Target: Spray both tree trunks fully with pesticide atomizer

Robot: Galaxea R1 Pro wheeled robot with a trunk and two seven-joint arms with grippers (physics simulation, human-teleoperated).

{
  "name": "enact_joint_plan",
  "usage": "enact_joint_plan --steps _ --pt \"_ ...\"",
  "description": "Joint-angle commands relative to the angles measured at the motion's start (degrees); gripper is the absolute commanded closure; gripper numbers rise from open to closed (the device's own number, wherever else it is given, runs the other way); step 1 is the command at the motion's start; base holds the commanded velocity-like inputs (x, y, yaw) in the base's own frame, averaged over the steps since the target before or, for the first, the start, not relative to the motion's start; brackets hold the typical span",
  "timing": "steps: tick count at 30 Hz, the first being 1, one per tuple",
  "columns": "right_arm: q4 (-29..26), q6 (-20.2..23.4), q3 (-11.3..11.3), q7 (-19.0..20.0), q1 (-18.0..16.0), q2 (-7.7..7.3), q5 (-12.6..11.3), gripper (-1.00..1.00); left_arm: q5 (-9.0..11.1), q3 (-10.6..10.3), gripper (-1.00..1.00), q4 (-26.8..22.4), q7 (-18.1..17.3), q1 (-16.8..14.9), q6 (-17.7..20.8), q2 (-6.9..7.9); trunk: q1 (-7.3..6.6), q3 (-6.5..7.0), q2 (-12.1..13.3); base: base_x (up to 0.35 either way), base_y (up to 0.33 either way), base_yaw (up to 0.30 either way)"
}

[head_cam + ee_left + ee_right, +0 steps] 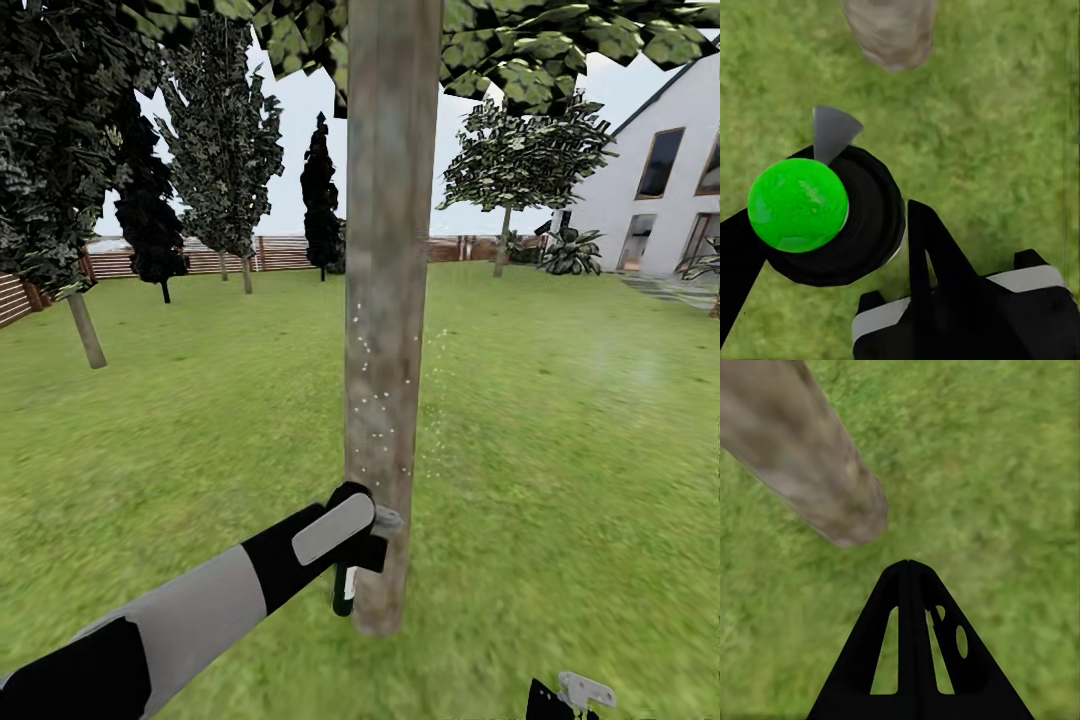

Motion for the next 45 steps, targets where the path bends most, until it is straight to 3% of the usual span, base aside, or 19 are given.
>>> enact_joint_plan --steps 1,6,11,24,45 --pt "0.1 0.0 -0.1 0.4 -0.1 0.01 -0.5 1.00 0.4 -0.1 1.00 -0.1 -0.7 0.1 -0.6 0.28 0.03 -0.12 -0.1 0.000 0.064 -0.133" --pt "0.1 -0.1 -0.1 0.4 0.0 0.01 -0.5 1.00 0.3 -0.2 1.00 0.0 -6.8 1.6 -3.9 1.87 0.03 -0.12 -0.1 0.000 0.243 -0.210" --pt "0.0 -0.1 -0.1 0.4 0.0 0.01 -0.5 1.00 0.3 -0.3 1.00 0.1 -10.3 1.9 -5.4 3.15 0.03 -0.12 -0.1 0.000 0.320 -0.141" --pt "0.1 -0.1 -0.1 0.4 0.0 0.01 -0.5 1.00 0.3 -0.5 1.00 0.5 -11.0 1.9 -7.5 3.54 0.03 -0.12 -0.1 0.000 0.331 -0.158" --pt "0.0 -0.1 -0.4 0.6 -0.1 -0.08 -1.1 1.00 0.2 -0.6 1.00 1.0 -13.1 1.9 -7.8 3.58 0.03 -0.12 -0.1 0.000 0.333 -0.244"
